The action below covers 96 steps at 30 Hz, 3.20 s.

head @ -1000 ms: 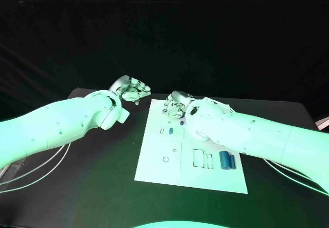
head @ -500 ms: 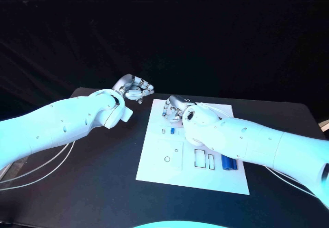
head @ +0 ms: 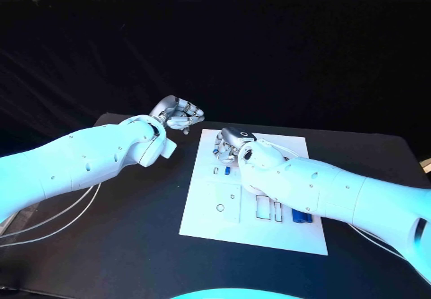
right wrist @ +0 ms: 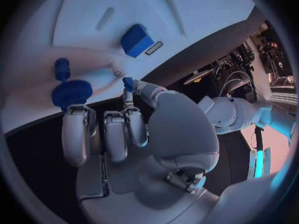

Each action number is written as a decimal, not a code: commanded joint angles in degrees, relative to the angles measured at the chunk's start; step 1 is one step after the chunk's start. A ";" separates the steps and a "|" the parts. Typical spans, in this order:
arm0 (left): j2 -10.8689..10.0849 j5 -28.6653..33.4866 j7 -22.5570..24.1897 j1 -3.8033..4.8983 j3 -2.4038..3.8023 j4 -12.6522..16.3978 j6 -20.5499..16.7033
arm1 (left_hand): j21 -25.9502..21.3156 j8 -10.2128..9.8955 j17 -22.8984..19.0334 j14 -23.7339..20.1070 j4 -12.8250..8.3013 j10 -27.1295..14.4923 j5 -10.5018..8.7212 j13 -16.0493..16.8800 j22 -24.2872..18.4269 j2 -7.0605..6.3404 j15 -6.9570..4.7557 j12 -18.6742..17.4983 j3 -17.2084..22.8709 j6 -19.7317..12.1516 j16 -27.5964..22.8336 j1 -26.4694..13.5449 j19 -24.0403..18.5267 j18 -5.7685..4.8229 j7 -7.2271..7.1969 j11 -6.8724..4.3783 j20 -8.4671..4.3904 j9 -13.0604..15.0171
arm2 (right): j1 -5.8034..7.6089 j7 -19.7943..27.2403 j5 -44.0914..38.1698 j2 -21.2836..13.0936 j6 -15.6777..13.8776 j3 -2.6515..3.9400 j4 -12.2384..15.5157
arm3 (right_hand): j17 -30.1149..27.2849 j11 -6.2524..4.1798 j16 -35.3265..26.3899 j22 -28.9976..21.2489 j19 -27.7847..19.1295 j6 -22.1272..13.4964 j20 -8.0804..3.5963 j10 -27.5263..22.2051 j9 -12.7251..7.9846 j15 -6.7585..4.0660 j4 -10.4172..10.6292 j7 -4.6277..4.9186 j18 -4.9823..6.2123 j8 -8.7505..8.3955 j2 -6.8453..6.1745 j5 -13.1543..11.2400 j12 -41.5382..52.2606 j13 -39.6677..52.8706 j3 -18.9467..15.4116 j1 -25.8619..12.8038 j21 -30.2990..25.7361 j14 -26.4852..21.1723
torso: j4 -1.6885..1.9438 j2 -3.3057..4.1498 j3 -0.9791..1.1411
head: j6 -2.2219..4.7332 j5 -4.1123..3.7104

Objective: Assemble the parts on the task board

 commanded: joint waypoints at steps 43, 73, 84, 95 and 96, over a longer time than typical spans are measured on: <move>0.27 0.10 -0.56 0.15 0.06 -0.33 1.04 | -0.20 -0.53 -0.40 -0.44 -0.01 0.13 0.76 0.64 -0.43 0.14 0.08 -0.25 1.63 0.35 0.30 -0.90 0.12 -0.65 0.03 0.07 0.41 -0.66 | -0.69 0.63 0.03 0.35 0.71 -0.17 -1.41 | 11.73 0.74 0.14 11.16 2.61 -0.26 -0.23 -0.82 0.98 0.05 -0.05 0.61 0.01 0.87 -1.30 -0.91 -1.50 6.49 1.41 -3.72 -0.45 4.99 | -0.17 -0.09 0.04 | -0.48 0.11; 0.19 0.25 -0.70 0.16 0.06 -0.43 1.32 | -0.18 -0.53 -0.33 -0.39 0.06 0.15 0.75 0.66 -0.40 0.16 0.07 -0.23 1.66 0.39 0.32 -0.93 0.16 -0.67 0.02 0.06 0.40 -0.69 | -0.75 0.21 0.05 0.07 0.48 -0.22 -1.49 | 11.62 1.35 0.06 11.06 2.47 -0.72 0.29 -1.62 0.01 0.59 0.55 1.27 0.09 -0.33 -2.99 -0.56 -2.30 5.91 0.06 -5.05 -0.90 4.95 | -0.16 -0.10 0.05 | -0.73 -0.17; 0.19 0.31 -0.74 0.16 0.06 -0.48 1.43 | -0.18 -0.53 -0.33 -0.39 0.06 0.15 0.75 0.66 -0.40 0.16 0.07 -0.23 1.66 0.39 0.32 -0.93 0.16 -0.67 0.02 0.06 0.40 -0.69 | -0.76 0.35 0.19 0.00 0.51 -0.22 -1.52 | 11.54 1.78 0.00 10.85 2.26 -1.26 0.68 -3.02 -0.70 0.98 1.13 1.71 0.21 -1.27 -4.27 -2.31 -3.94 4.55 -1.45 -5.76 -1.57 4.92 | -0.14 -0.11 0.02 | -0.83 -0.19; 0.18 0.56 -0.86 0.16 0.06 -0.63 1.71 | -0.20 -0.58 -0.27 -0.33 0.18 0.13 0.73 0.70 -0.43 0.09 0.05 -0.22 1.69 0.39 0.35 -0.99 0.20 -0.67 0.04 0.06 0.37 -0.75 | -0.76 1.08 0.24 -0.76 -1.96 -0.23 -0.47 | 11.10 2.42 -0.30 10.45 1.86 -3.21 1.22 -4.05 -1.97 1.52 2.57 2.36 0.45 -3.37 -6.46 -4.96 -5.01 3.69 -5.82 -6.36 -2.86 4.78 | -0.09 -0.11 0.03 | -0.97 -0.16; 0.18 0.59 -0.88 0.16 0.06 -0.63 1.75 | -0.20 -0.58 -0.27 -0.33 0.18 0.13 0.73 0.70 -0.43 0.09 0.05 -0.22 1.69 0.39 0.35 -0.99 0.20 -0.67 0.04 0.06 0.37 -0.76 | -0.76 1.16 0.21 -0.96 -2.41 -0.23 -0.19 | 11.07 2.49 -0.33 10.40 1.83 -3.53 1.27 -4.14 -2.10 1.58 2.74 2.45 0.47 -3.64 -6.47 -5.14 -5.08 3.63 -6.36 -6.29 -2.99 4.77 | -0.09 -0.11 0.03 | -0.97 -0.16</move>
